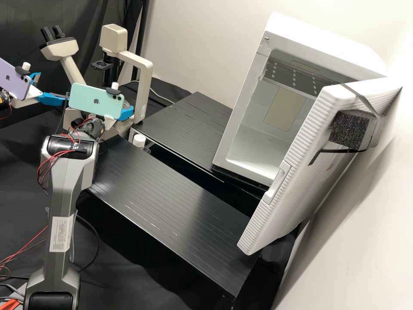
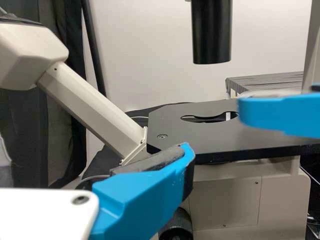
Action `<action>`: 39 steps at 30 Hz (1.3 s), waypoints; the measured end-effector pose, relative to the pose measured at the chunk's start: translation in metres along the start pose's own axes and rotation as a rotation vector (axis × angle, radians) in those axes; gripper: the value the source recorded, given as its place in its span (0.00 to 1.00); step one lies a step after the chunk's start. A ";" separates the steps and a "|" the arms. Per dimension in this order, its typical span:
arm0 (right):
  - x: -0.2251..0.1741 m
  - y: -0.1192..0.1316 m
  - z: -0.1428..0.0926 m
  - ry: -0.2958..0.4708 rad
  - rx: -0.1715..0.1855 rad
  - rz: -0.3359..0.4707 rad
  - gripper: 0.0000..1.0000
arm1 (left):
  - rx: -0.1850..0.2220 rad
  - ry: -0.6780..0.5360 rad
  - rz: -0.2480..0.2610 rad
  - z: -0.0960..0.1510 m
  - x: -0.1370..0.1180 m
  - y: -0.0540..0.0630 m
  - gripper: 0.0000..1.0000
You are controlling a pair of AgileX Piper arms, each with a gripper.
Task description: Move the petri dish to the bench.
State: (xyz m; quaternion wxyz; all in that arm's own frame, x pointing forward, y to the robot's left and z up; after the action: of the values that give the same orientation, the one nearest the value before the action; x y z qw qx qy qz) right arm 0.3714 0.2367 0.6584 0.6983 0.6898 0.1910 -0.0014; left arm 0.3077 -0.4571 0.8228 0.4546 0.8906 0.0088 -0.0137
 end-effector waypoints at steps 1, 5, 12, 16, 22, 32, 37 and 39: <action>-0.003 0.002 0.000 0.002 -0.001 0.009 0.00 | 0.000 0.000 0.000 0.000 0.000 0.000 1.00; -0.016 0.005 0.002 0.017 -0.024 0.027 0.00 | 0.000 0.000 0.000 0.000 0.000 0.000 1.00; -0.061 0.015 0.015 0.007 -0.038 0.058 0.00 | 0.000 0.000 0.000 0.000 0.000 0.000 1.00; -0.093 0.026 0.020 0.027 -0.059 0.111 0.00 | 0.000 0.000 0.000 0.000 0.000 0.000 1.00; -0.146 0.037 0.039 0.027 -0.095 0.197 0.00 | 0.000 0.000 0.000 0.000 0.000 0.000 1.00; -0.196 0.046 0.099 -0.185 -0.138 0.251 0.00 | 0.000 0.000 0.000 0.000 0.000 0.000 1.00; -0.223 0.053 0.130 -0.308 -0.140 0.267 0.00 | 0.000 0.000 0.000 0.000 0.000 0.000 1.00; -0.231 0.057 0.136 -0.317 -0.134 0.287 0.00 | 0.000 0.000 0.000 0.000 0.000 0.000 1.00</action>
State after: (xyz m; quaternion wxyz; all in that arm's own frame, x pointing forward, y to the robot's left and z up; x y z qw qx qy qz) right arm 0.2088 0.0484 0.7722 0.7569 0.6531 -0.0217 0.0023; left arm 0.3077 -0.4571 0.8228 0.4546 0.8906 0.0088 -0.0137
